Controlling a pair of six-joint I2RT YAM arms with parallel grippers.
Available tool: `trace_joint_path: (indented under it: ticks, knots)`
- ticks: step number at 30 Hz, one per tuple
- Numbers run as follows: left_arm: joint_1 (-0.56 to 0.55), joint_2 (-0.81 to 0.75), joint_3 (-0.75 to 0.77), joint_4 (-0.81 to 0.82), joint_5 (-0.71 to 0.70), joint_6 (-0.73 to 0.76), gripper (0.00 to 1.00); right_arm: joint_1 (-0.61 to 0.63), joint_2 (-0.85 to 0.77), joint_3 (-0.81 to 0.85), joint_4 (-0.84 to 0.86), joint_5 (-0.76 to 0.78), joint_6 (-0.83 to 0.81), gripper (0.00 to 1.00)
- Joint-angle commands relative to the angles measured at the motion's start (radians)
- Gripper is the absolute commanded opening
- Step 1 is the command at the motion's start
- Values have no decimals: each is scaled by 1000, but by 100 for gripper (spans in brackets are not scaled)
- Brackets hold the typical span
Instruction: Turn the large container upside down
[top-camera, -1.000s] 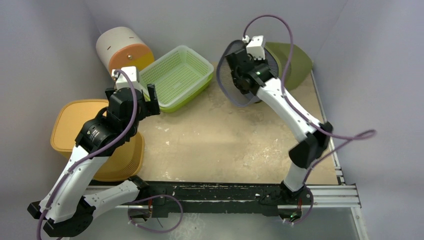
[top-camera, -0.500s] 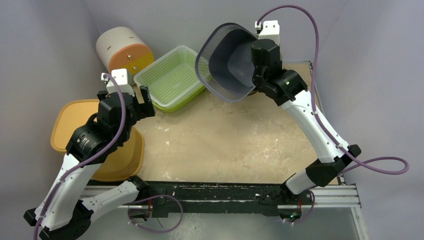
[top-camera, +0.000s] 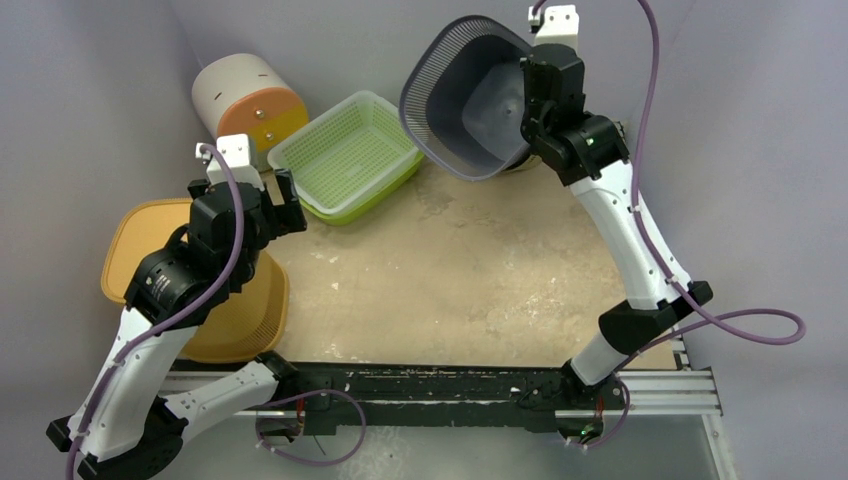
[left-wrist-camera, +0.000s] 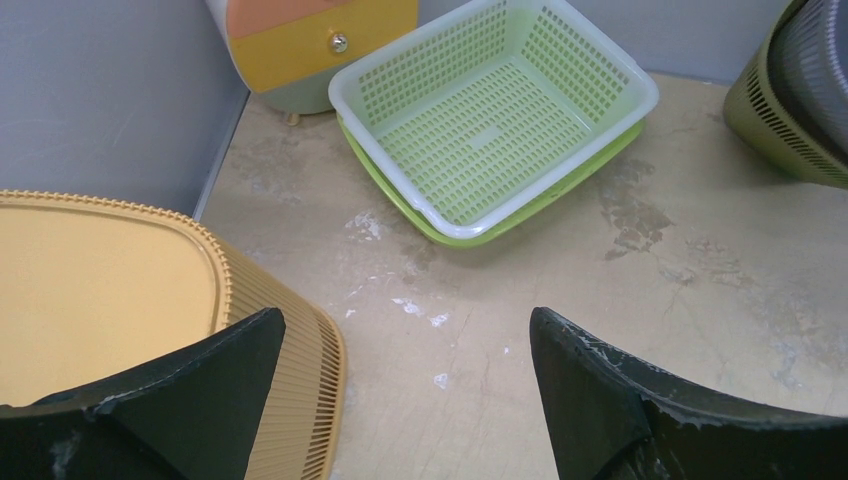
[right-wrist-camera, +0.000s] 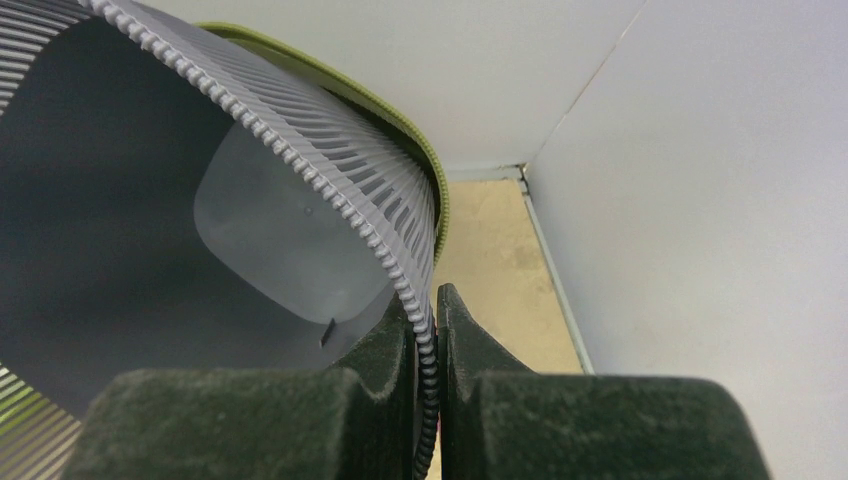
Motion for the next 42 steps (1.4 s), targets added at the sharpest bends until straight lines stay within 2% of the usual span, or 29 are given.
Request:
trace_joint_path:
  ticks: [1, 8, 18, 29, 35, 42]
  knots:
    - [-2, 8, 54, -6, -23, -5, 90, -54, -53, 105, 237, -2, -4, 0]
    - [-2, 20, 70, -13, -30, -1, 90, -131, -80, 111, 313, -34, -25, 0]
    - [-1, 21, 51, -6, -30, -2, 90, -136, -91, 217, 401, -94, -67, 0]
    - [-2, 26, 57, -2, -35, -5, 90, -135, -225, 132, 417, -352, 19, 0]
    - [-2, 29, 88, 1, -66, -2, 90, -134, -277, 116, 347, -502, 90, 0]
    - [-1, 60, 168, 2, -116, 22, 90, -134, -361, -16, 281, -699, 181, 0]
